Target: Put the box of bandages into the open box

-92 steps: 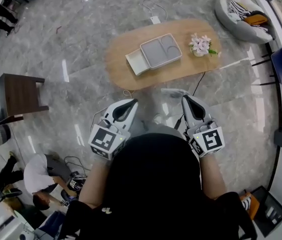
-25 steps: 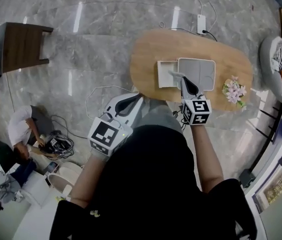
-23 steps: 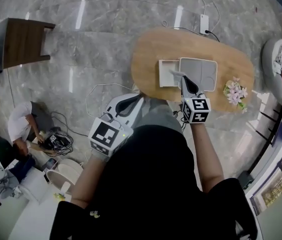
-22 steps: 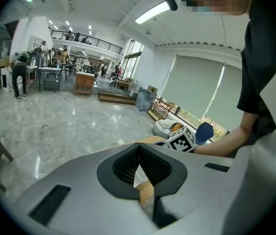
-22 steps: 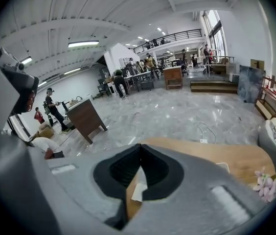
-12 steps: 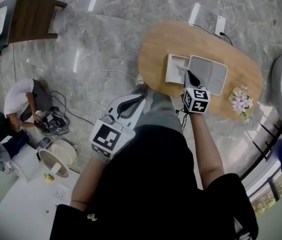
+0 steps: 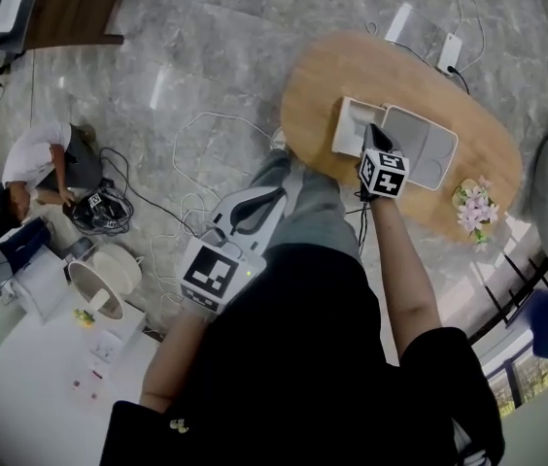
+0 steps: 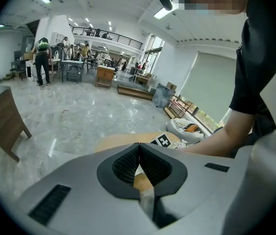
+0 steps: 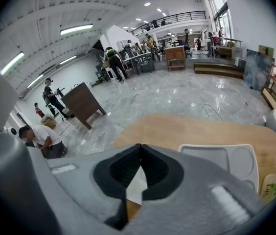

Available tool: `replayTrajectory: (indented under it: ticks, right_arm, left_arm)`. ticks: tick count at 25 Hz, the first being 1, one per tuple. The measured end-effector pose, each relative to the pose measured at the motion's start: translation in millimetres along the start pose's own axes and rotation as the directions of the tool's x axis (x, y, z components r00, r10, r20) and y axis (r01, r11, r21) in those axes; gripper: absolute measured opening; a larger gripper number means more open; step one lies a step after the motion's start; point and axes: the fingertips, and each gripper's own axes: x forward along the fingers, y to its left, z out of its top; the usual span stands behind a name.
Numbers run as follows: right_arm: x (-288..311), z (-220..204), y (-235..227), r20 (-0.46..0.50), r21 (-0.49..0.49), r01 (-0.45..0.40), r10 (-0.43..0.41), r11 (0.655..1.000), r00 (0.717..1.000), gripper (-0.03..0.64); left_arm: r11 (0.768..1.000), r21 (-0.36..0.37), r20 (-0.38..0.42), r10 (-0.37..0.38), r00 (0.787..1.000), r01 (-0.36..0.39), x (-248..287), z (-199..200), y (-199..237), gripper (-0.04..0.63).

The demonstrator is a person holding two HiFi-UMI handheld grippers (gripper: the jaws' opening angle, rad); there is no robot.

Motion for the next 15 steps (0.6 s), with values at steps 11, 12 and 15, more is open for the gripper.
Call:
replayTrajectory:
  ticks: [11,12,15]
  right_arm:
    - [48,-24,-25,-0.088,0.050,0.070,-0.066,0.996,0.994,-0.002]
    - [52,-27,-28,-0.096,0.060,0.077,-0.071,0.995,0.993,-0.002]
    - [62,-34,-28,-0.125,0.077,0.077,-0.067,0.994,0.990,-0.002]
  left_arm:
    - [0.999,0.053,-0.026,-0.005,1.000,0.007,1,-25,-4,0.011]
    - [0.998,0.057,-0.025,-0.005,1.000,0.006,0,-28,-4,0.011]
    - [0.999,0.046,-0.023,0.005,1.000,-0.004,-4,-32,-2,0.011]
